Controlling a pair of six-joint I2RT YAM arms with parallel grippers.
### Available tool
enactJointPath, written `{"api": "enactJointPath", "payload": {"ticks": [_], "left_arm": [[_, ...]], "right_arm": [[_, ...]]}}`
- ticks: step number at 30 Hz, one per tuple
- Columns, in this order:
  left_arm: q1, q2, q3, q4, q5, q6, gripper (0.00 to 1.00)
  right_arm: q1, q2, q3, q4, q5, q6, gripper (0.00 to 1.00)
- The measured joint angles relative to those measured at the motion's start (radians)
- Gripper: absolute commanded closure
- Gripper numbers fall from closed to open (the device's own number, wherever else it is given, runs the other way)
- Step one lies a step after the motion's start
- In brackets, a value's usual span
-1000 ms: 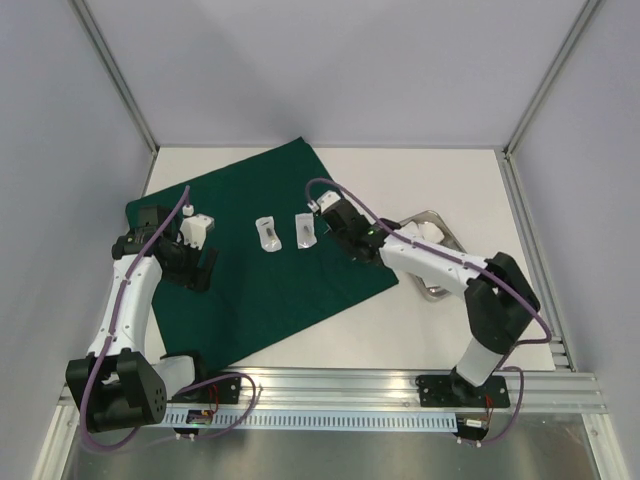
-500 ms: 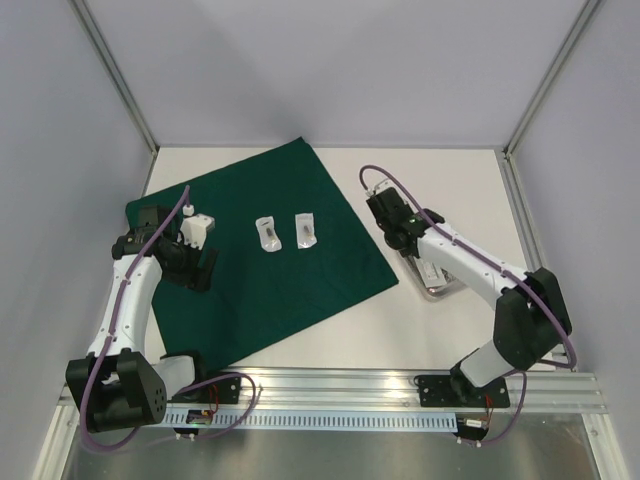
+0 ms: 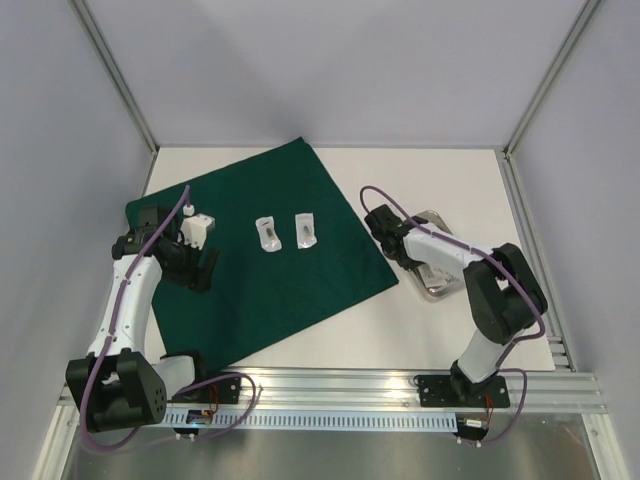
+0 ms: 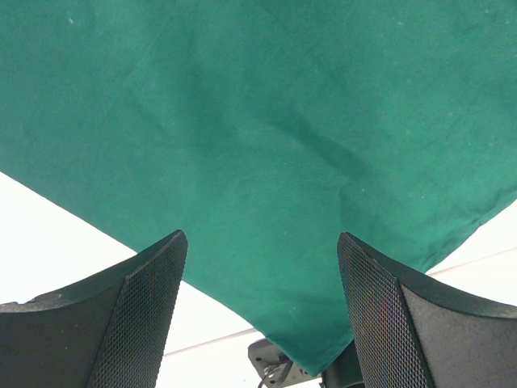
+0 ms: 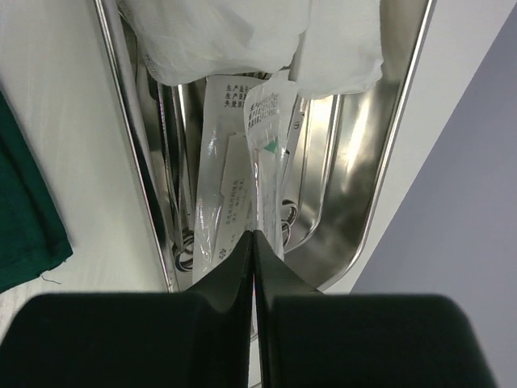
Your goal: Prepare the surgical pack
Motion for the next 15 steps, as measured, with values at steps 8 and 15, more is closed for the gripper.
{"api": "enactJointPath", "payload": {"ticks": [8,15], "left_arm": [[0.0,0.0,0.0,0.0,0.0,0.001,0.16],[0.0,0.0,0.0,-0.004,0.001,0.001,0.16]], "right_arm": [[0.0,0.037,-0.002,0.004,-0.04,0.027,0.73],[0.0,-0.023,0.02,-0.036,-0.08,0.048,0.46]]}}
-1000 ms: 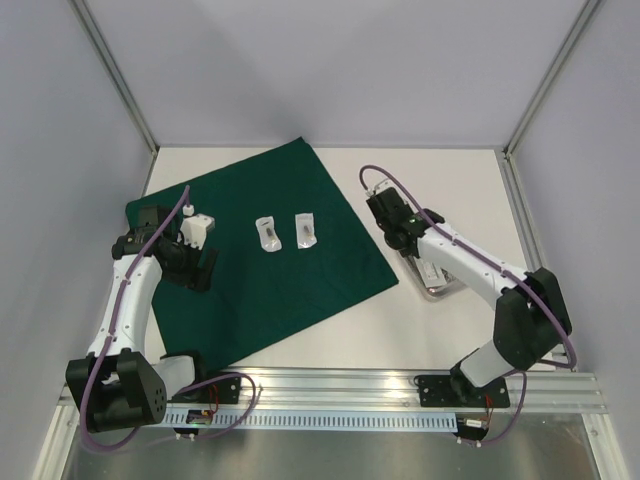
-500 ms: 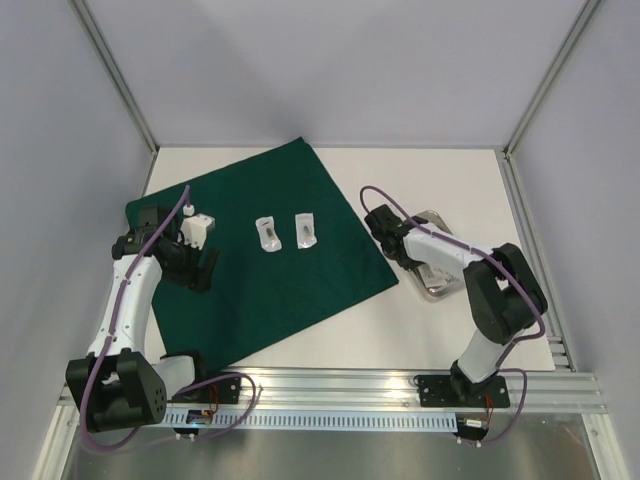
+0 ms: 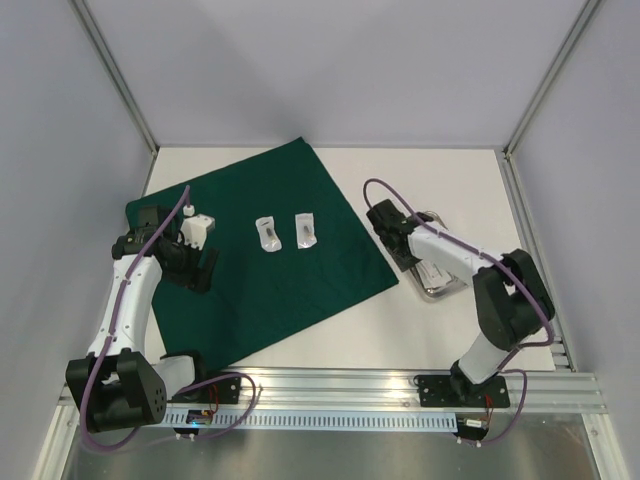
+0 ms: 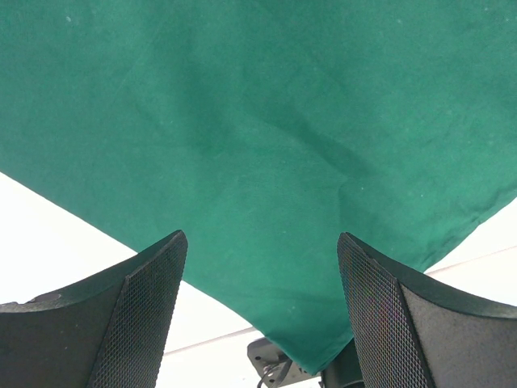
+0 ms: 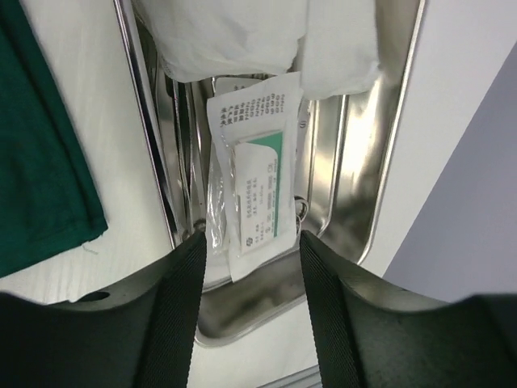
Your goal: Prepare the surgical pack
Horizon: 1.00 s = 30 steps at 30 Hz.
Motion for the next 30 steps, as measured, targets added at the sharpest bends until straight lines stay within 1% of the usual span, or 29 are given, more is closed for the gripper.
{"api": "enactJointPath", "payload": {"ticks": [4,7,10,12,15,20,23,26,30], "left_arm": [[0.0,0.0,0.0,-0.001,0.0,0.0,0.16],[0.0,0.0,0.0,-0.001,0.0,0.0,0.16],[0.0,0.0,0.0,-0.001,0.0,0.0,0.16],[0.0,0.0,0.0,-0.001,0.0,0.0,0.16],[0.0,0.001,0.0,-0.001,0.0,0.0,0.16],[0.0,0.003,0.0,-0.002,-0.006,0.0,0.16],[0.0,0.008,0.0,-0.001,-0.011,0.0,0.16],[0.0,0.024,0.0,0.0,-0.012,0.0,0.16],[0.0,0.042,0.0,0.004,-0.012,0.0,0.16]], "right_arm": [[0.008,-0.096,0.087,-0.038,-0.013,0.025,0.44],[0.032,-0.165,0.162,-0.012,-0.061,0.067,0.42],[0.061,-0.207,0.181,0.077,-0.188,0.124,0.41],[0.078,-0.196,0.181,0.17,-0.336,0.172,0.41],[0.097,-0.089,0.225,0.296,-0.527,0.253,0.44],[0.126,0.225,0.424,0.44,-0.748,0.38,0.45],[0.14,0.401,0.573,0.47,-0.828,0.444,0.46],[0.151,0.538,0.694,0.482,-0.87,0.488,0.47],[0.158,0.677,0.811,0.486,-0.908,0.525,0.47]]}}
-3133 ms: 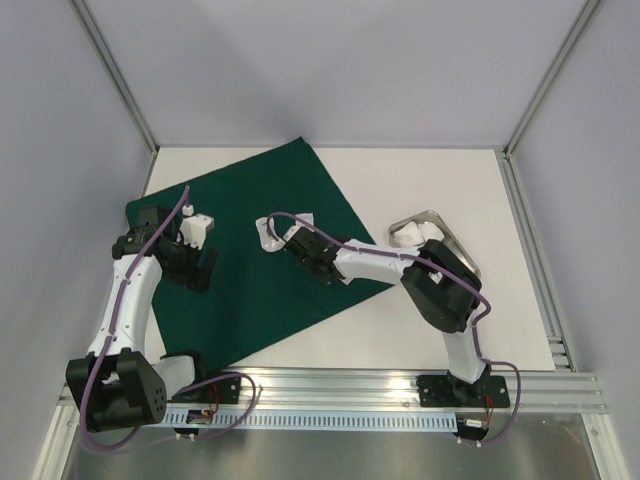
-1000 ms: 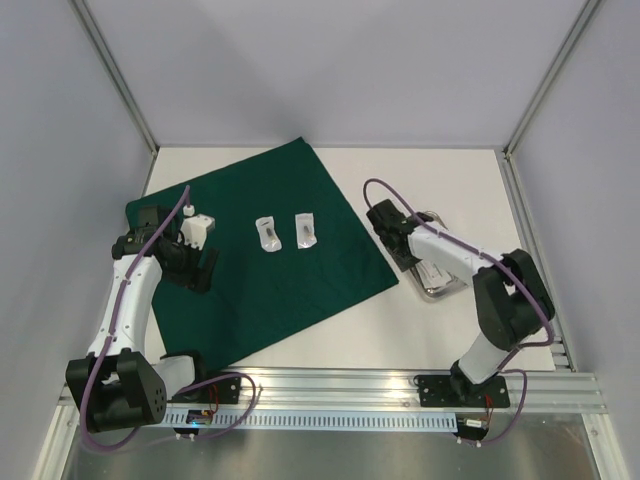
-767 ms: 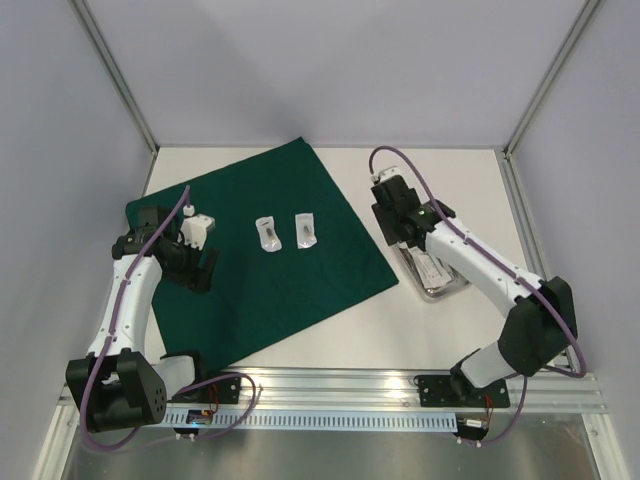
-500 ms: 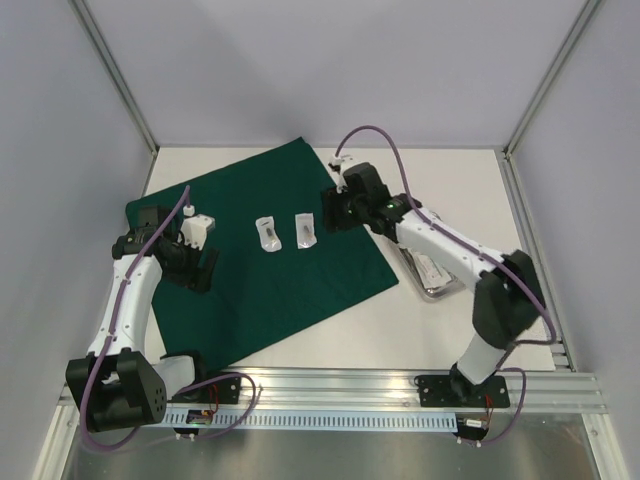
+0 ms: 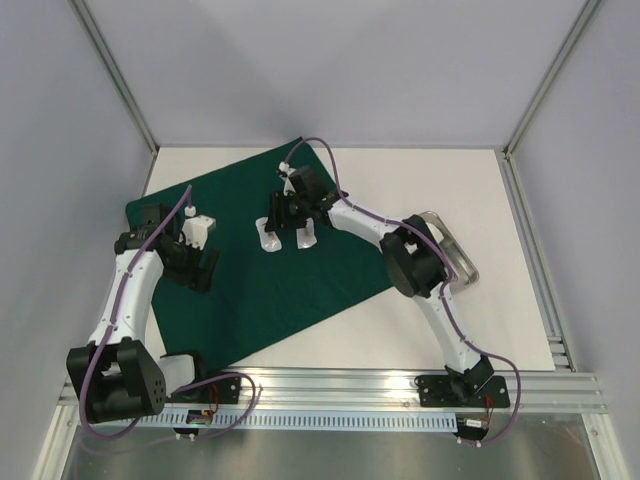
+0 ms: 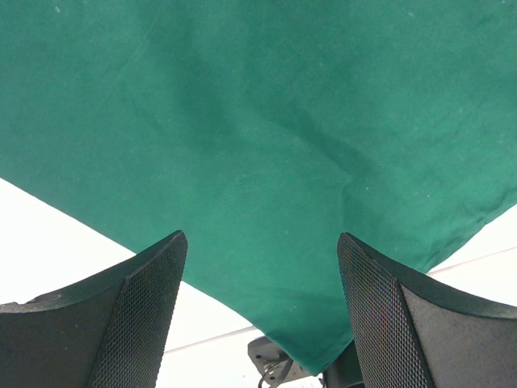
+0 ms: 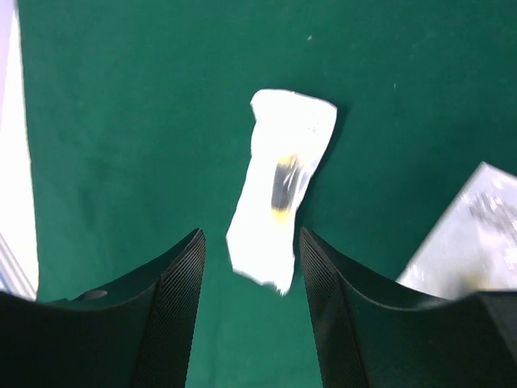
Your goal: Prepare the surgical pack
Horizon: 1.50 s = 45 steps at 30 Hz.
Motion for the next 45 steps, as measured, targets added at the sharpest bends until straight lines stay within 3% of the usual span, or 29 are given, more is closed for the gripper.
{"api": "enactJointPath", "payload": {"ticks": [9,14,17,21,29,33,38,42,45], "left_arm": [[0.0,0.014,0.0,0.012,0.0,0.0,0.16],[0.0,0.016,0.0,0.017,0.001,0.0,0.16],[0.0,0.016,0.0,0.019,0.001,0.0,0.16],[0.0,0.016,0.0,0.022,0.0,0.0,0.16],[0.0,0.016,0.0,0.022,0.001,0.0,0.16],[0.0,0.016,0.0,0.022,0.001,0.003,0.16],[0.0,0.005,0.0,0.021,0.001,0.016,0.16],[0.0,0.0,0.0,0.022,0.013,0.019,0.16],[0.0,0.0,0.0,0.022,0.029,0.019,0.16]], "right_arm": [[0.003,0.11,0.082,-0.021,-0.003,0.038,0.5],[0.017,0.123,0.092,-0.014,-0.003,0.054,0.57],[0.025,0.132,0.098,-0.002,-0.003,0.067,0.66],[0.029,0.142,0.1,0.005,0.0,0.077,0.87],[0.031,0.11,0.098,-0.029,-0.018,0.022,1.0],[0.024,-0.021,0.047,-0.129,-0.054,-0.135,1.0],[-0.044,-0.368,-0.085,-0.341,-0.08,-0.428,1.0],[-0.186,-0.613,-0.172,-0.506,0.011,-0.594,1.0],[-0.299,-0.706,-0.269,-0.591,0.166,-0.645,1.0]]}}
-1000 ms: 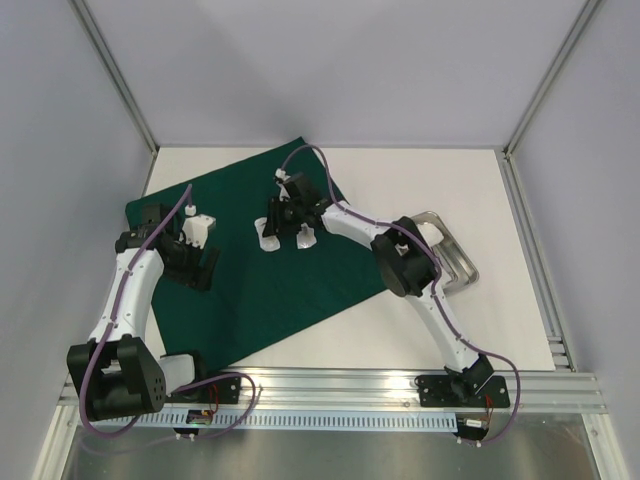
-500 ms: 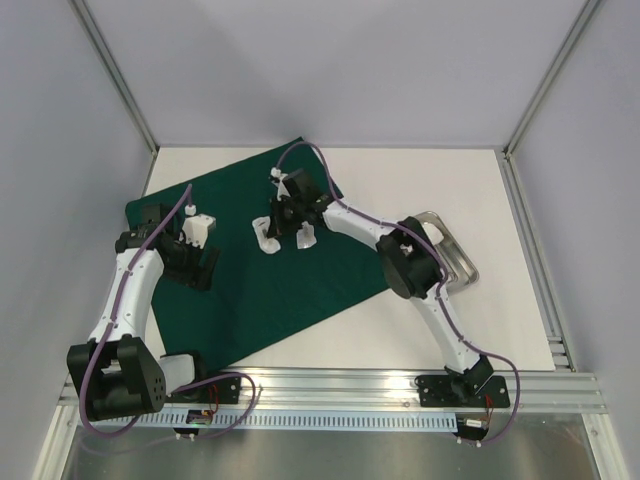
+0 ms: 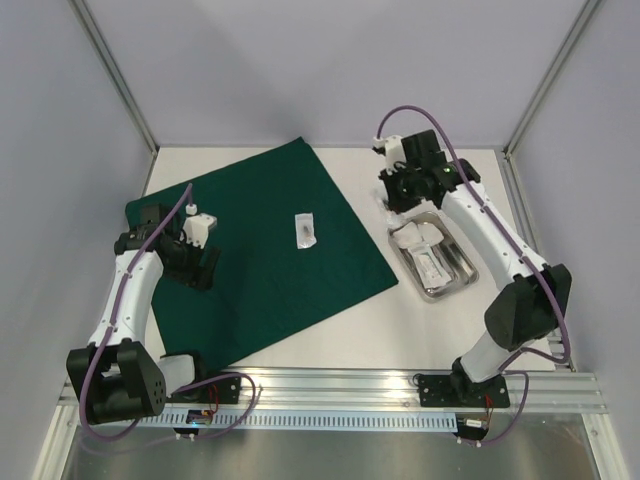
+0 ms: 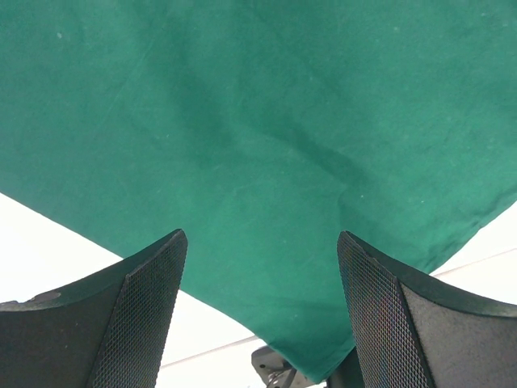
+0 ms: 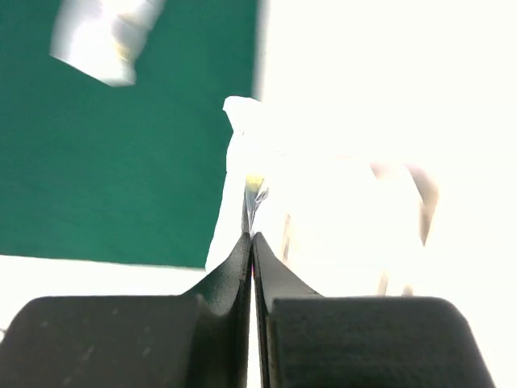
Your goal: Prepare the surgical pack
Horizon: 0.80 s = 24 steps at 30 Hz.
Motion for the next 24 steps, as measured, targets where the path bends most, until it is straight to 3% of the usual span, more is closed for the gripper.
{"api": "enactJointPath", "payload": {"ticks": [10,24], "left_arm": [[0.0,-0.028,-0.021,-0.001,0.012,0.023,0.16],[0.0,-0.024,-0.021,-0.002,0.009,0.022,0.16]], "right_arm": [[-0.14,-0.024,-0.335,-0.139,0.422,-0.093,0.99],[-0.206,0.011,-0.47,0.085,0.455,-0.189,0.99]]}}
